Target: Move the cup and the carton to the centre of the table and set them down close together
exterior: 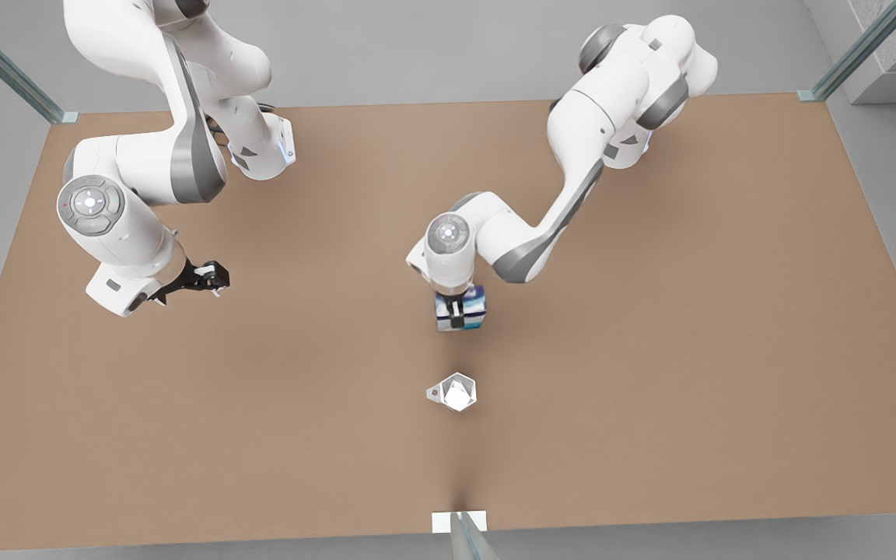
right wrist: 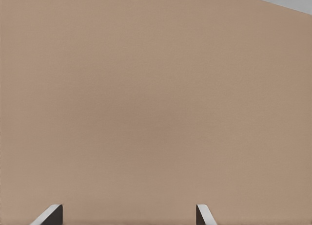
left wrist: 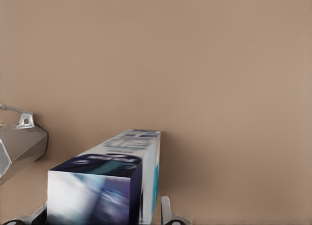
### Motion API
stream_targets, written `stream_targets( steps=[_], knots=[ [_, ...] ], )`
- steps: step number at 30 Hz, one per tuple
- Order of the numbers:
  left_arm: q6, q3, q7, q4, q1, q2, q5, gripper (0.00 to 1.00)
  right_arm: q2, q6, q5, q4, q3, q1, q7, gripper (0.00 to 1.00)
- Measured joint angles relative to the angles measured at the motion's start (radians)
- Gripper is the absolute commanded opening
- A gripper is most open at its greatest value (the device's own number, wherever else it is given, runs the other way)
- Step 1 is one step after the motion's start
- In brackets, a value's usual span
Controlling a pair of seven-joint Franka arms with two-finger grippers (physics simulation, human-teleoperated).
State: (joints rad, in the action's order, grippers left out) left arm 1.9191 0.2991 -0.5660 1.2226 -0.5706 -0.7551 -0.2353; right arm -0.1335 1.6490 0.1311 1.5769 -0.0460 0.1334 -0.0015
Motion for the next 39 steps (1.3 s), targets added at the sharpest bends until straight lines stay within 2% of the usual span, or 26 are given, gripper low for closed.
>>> stream_targets(
  steps=[9,16,19,21,24,27,29,31,32,33,35,37,39],
  knots=[
    [-0.018,0.002,0.000,-0.010,0.000,0.017,0.012,0.99,0.000,-0.002,-0.002,0.000,0.000,0.001,-0.002,1.00],
    [-0.092,0.002,-0.008,-0.026,0.035,0.085,0.076,0.99,0.001,-0.002,-0.004,0.000,0.000,-0.005,-0.003,1.00],
    [-0.214,0.001,-0.008,-0.068,0.046,0.105,0.107,0.99,0.001,-0.002,-0.004,-0.001,0.000,-0.004,-0.003,1.00],
    [-0.318,0.000,0.001,-0.075,0.104,0.157,0.119,0.99,0.000,-0.002,-0.004,-0.002,-0.001,-0.006,-0.003,1.00],
    [-0.403,-0.117,0.044,-0.072,0.146,0.234,0.127,0.99,0.001,-0.001,-0.004,-0.002,-0.001,-0.006,-0.003,1.00],
    [-0.480,-0.162,0.494,-0.059,0.167,0.270,0.127,0.99,0.001,-0.001,-0.004,0.000,-0.001,-0.008,-0.003,1.00],
    [-0.417,-0.207,0.669,-0.041,0.226,0.270,0.093,0.99,0.002,-0.002,-0.004,0.000,-0.002,-0.005,-0.003,1.00],
    [-0.321,-0.209,0.750,0.053,0.393,0.326,0.059,0.99,0.002,-0.003,-0.005,0.000,-0.001,-0.007,-0.003,1.00],
    [-0.264,-0.209,0.761,0.128,0.453,0.369,0.048,0.99,0.002,-0.002,-0.005,-0.001,-0.001,-0.007,-0.003,1.00],
    [-0.114,-0.207,0.763,0.312,0.502,0.468,0.039,0.99,0.002,-0.003,-0.005,0.000,-0.001,-0.005,-0.003,1.00],
    [-0.134,-0.203,0.814,0.318,0.528,0.487,0.043,0.99,0.002,-0.003,-0.005,0.000,-0.001,-0.007,-0.003,1.00],
    [-0.134,-0.132,0.817,0.314,0.608,0.509,0.051,0.99,0.003,-0.004,-0.005,-0.001,-0.001,-0.008,-0.003,1.00],
    [-0.202,-0.136,0.875,0.299,0.573,0.495,0.059,1.00,0.002,-0.005,-0.005,0.000,-0.002,-0.008,-0.003,1.00]
  ],
)
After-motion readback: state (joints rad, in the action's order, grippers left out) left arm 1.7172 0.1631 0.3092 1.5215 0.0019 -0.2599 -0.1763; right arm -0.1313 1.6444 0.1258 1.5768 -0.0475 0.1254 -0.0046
